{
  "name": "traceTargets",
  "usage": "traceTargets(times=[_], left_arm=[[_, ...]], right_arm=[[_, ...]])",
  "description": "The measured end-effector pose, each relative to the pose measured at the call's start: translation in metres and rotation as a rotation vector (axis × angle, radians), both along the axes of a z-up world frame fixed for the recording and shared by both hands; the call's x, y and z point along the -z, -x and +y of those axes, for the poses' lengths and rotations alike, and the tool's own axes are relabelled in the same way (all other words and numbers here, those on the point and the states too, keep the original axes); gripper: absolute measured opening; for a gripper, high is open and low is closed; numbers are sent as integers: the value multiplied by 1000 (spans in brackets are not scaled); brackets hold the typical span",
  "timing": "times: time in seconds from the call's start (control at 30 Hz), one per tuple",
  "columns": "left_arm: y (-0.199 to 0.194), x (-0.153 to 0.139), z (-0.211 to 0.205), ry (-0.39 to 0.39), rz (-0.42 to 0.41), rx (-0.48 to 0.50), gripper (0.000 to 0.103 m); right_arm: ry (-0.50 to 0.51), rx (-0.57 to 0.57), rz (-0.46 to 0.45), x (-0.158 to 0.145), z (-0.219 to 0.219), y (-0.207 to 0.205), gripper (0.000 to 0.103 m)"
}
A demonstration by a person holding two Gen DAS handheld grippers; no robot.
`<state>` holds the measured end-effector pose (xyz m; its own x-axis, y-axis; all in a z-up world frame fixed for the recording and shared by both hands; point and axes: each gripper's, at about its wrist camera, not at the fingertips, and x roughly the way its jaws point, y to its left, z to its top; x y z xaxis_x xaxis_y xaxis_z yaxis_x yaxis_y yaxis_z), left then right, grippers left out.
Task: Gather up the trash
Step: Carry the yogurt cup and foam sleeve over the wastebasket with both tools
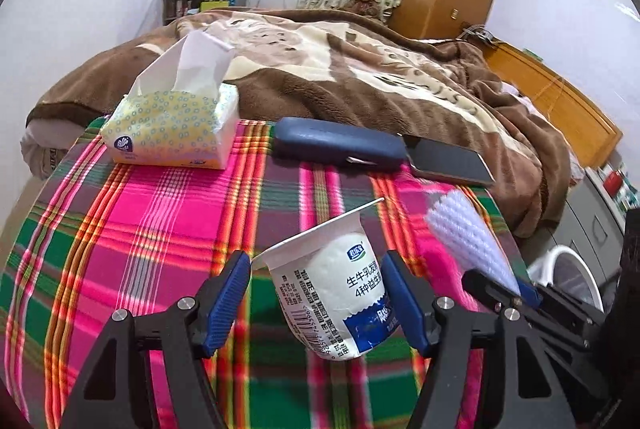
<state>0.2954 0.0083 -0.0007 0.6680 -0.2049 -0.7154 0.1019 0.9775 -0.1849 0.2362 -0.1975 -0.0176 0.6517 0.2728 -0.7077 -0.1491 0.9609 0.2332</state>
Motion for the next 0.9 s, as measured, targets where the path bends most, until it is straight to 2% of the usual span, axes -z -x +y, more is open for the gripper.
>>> traceTargets(times=[0.37,0.7,0.9], left_arm=[[58,-31,-31,10,-60,73,68],[111,-59,-81,12,-130,179,68],[128,-65,-117,19,-139,249,68]], right_arm=[[-22,64,-67,-27,-32,47,25],[-22,160,-124,-46,-79,97,25],[-13,234,-148,-51,-105,117,25]])
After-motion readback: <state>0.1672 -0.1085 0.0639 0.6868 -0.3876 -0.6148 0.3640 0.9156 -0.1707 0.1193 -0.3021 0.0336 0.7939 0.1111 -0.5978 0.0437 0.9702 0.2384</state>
